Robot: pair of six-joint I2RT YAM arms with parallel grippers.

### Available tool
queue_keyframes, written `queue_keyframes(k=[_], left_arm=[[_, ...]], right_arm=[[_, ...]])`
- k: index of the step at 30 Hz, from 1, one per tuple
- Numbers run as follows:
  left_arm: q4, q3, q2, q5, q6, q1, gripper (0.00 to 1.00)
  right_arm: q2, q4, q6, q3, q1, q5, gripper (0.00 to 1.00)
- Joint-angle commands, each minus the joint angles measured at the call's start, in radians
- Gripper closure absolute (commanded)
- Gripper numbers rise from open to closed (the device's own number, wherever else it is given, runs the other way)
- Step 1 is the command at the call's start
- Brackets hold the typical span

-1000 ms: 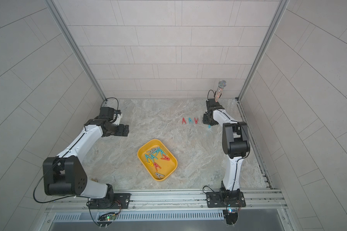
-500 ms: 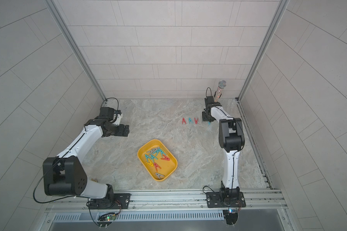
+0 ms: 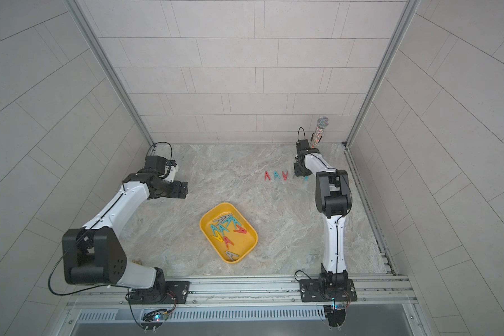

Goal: Take the clothespins out of the storage box
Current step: Place the clothespin at the center of the board.

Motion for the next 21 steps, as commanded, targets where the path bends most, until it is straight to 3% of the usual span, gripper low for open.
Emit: queue_keyframes(k=[1, 10, 21], left_arm=[[-0.017, 0.002, -0.02, 0.0, 0.004, 0.007, 0.0], [-0.017, 0.001, -0.021, 0.002, 0.003, 0.006, 0.0], [-0.016, 0.001, -0.017, 0.004, 0.004, 0.007, 0.0]], right_arm=[[0.004, -0.031, -0.015, 0.014, -0.005, 0.029, 0.88], [-0.026, -0.037, -0.003, 0.014, -0.005, 0.019, 0.8], [-0.144, -0.026, 0.038, -0.06, 0.021, -0.026, 0.79]])
